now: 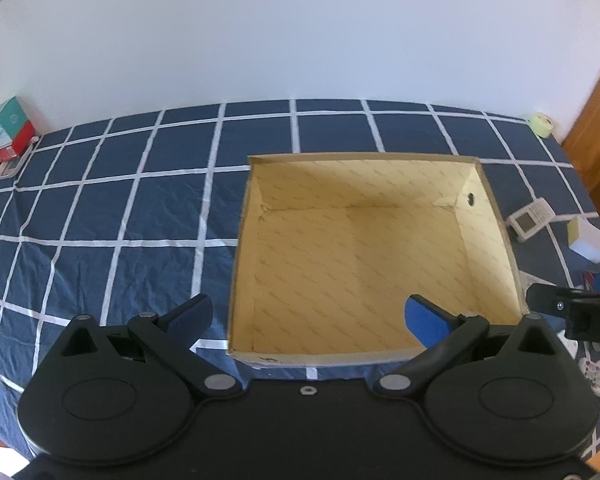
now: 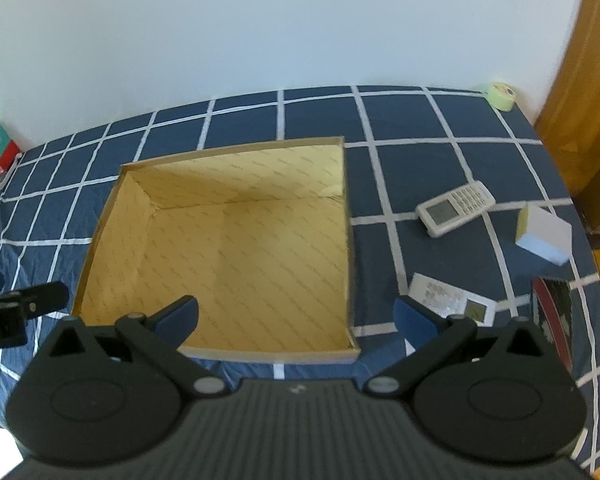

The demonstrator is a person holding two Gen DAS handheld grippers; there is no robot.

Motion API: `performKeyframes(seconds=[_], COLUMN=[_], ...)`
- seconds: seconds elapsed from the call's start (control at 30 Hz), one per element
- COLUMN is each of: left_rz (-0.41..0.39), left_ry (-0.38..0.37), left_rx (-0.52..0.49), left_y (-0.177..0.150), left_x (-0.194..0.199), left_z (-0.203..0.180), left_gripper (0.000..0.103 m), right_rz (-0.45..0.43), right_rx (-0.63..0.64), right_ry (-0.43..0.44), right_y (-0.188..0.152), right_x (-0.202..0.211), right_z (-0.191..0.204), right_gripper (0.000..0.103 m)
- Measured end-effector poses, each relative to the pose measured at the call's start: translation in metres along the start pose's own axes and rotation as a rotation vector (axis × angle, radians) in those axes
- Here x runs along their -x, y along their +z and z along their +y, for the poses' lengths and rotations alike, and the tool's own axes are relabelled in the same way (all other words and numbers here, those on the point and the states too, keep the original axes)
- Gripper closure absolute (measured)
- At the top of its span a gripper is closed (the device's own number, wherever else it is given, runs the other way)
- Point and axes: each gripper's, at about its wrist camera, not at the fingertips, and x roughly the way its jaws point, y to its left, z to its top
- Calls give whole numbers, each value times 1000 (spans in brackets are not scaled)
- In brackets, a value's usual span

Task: Organize objects
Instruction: 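Move the right tool toward the white TV remote beside the box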

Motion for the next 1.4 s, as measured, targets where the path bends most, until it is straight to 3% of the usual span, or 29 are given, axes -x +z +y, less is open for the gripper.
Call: performKeyframes(seconds=[0.7, 1.4], left_rz=[80, 218], left_ry=[-148, -238], left_rx=[-214, -432], left_y=[-23, -83], left_x=[-14, -41], left_z=[-93, -265], left_gripper=[0, 0], right_rz=[18, 109], right_rx=[-269, -471], right_ry=[-110, -161], right_y=[-66, -138], right_x=[25, 36], right_z=[-102, -256], right_gripper=[0, 0])
